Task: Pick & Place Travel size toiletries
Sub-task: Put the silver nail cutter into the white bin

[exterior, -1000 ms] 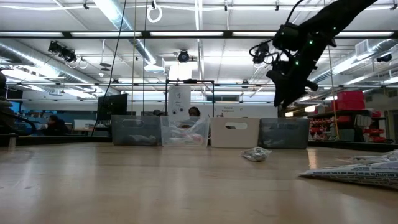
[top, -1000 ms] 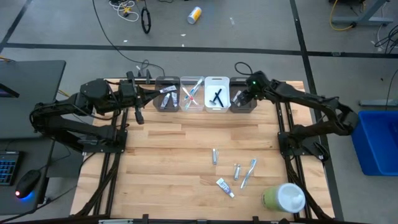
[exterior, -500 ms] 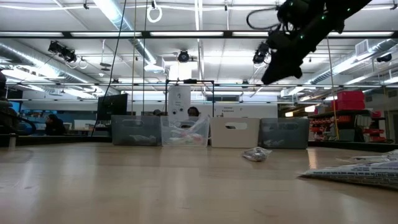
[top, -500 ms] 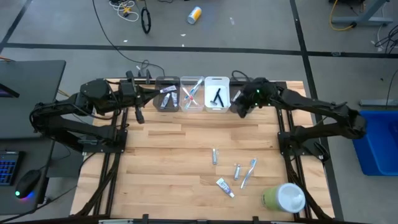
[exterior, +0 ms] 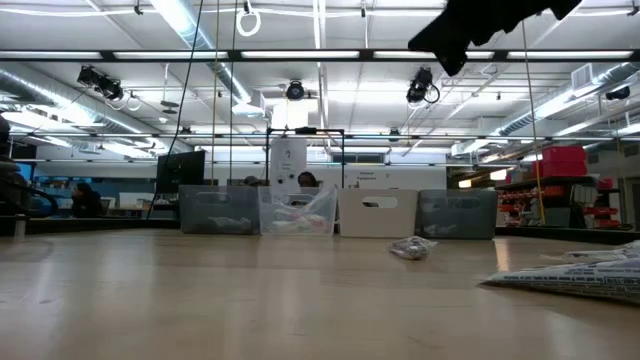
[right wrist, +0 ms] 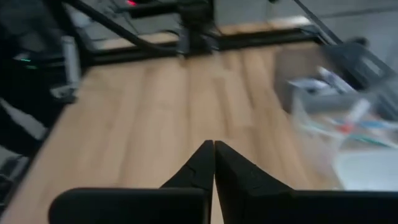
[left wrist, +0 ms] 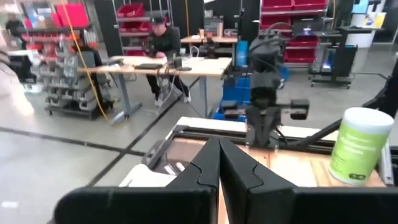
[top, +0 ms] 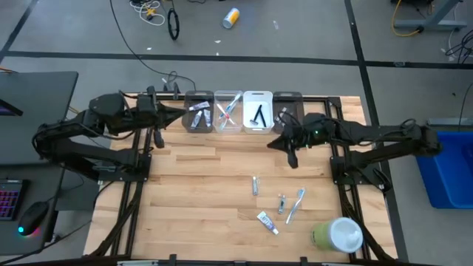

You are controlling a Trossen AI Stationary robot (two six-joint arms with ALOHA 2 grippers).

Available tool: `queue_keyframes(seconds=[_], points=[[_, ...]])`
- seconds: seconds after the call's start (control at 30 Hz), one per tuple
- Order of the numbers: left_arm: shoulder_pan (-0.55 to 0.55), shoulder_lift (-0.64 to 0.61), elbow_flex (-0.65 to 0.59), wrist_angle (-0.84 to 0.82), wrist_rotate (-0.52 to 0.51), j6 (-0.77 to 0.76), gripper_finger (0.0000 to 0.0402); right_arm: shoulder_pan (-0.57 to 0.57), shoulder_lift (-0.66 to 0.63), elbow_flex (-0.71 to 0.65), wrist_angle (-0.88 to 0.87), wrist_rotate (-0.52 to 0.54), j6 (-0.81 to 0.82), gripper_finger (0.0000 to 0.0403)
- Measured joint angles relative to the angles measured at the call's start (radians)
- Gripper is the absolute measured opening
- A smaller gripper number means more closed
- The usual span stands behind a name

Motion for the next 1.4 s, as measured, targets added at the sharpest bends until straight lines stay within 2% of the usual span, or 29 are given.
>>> queue_keyframes(seconds=[0.23, 0.57, 0.7, 1.07, 1.2, 1.4], points=[[0.064, -0.011, 0.000, -0.025, 0.176, -0.010, 0.0009, 0.080, 0.004, 0.000, 0.023, 0.001, 0.000, 0.0018], [0.101, 0.004, 0.000, -0.023, 0.227, 0.002, 0.0010, 0.148, 0.033, 0.000, 0.062, 0.000, -0.113, 0.0024], [0.101, 0.005, 0.000, -0.021, 0.226, 0.005, 0.0005, 0.172, 0.064, 0.000, 0.090, 0.001, -0.142, 0.0054], [0.101, 0.006, 0.000, -0.007, 0.225, 0.000, 0.0010, 0.190, 0.100, 0.000, 0.097, 0.024, -0.131, 0.0169], [0.101, 0.006, 0.000, -0.008, 0.225, -0.001, 0.0005, 0.189, 0.101, 0.013, 0.071, 0.027, -0.131, 0.0193], [0.101, 0.006, 0.000, -0.007, 0.218, -0.004, 0.0017, 0.186, 0.143, 0.129, -0.068, 0.027, -0.144, 0.0212]])
